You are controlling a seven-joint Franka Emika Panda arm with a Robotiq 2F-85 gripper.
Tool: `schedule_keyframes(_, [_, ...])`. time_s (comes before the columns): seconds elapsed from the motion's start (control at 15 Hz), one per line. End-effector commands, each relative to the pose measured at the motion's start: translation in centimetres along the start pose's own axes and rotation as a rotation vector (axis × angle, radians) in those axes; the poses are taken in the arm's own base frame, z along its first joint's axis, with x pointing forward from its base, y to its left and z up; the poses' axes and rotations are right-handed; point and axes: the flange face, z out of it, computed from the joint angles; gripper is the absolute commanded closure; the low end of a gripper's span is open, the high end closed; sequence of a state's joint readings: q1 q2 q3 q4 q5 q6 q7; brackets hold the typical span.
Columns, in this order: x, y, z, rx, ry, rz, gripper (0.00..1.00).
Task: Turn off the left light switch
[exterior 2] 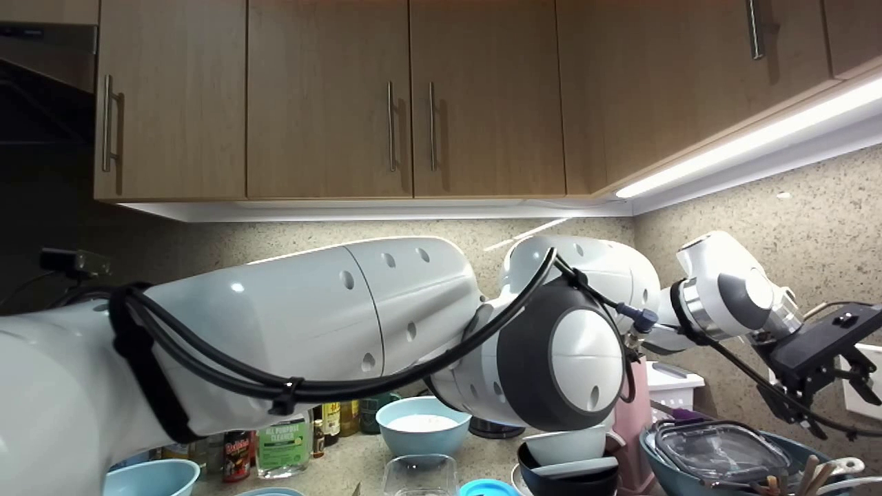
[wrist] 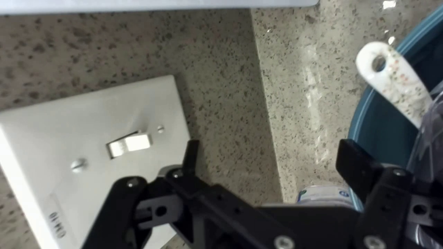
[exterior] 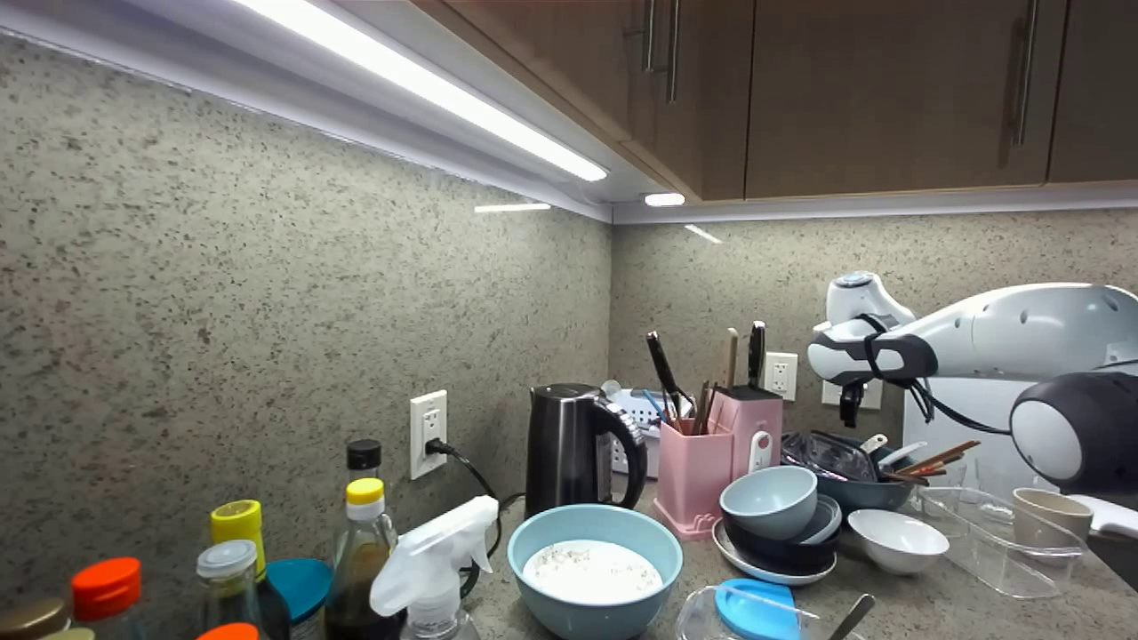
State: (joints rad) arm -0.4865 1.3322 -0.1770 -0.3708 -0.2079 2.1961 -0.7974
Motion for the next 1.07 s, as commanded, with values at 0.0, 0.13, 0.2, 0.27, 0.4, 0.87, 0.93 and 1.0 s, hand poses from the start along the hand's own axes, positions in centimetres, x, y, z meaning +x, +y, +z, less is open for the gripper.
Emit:
schedule_keyframes(0.0, [0.5,2.6,-3.6,-0.052,0.090,0.052,0.00])
schedule_keyframes(0.13, [0.8,3.2,-4.6,-0.091,0.125,0.048,0.00])
schedule_keyframes(0.2, [1.0,3.3,-4.6,-0.112,0.138,0.042,0.00])
schedule_keyframes(0.27, [1.1,3.2,-4.5,-0.134,0.150,0.038,0.00])
schedule_keyframes(0.4, [1.2,2.9,-3.8,-0.175,0.172,0.013,0.00])
schedule_keyframes(0.87, [1.0,1.7,-1.5,-0.205,0.188,-0.011,0.00])
schedule_keyframes(0.93, [0.7,1.8,-1.3,-0.207,0.181,-0.011,0.00])
schedule_keyframes(1.0, [0.5,1.9,-1.1,-0.210,0.177,-0.021,0.00])
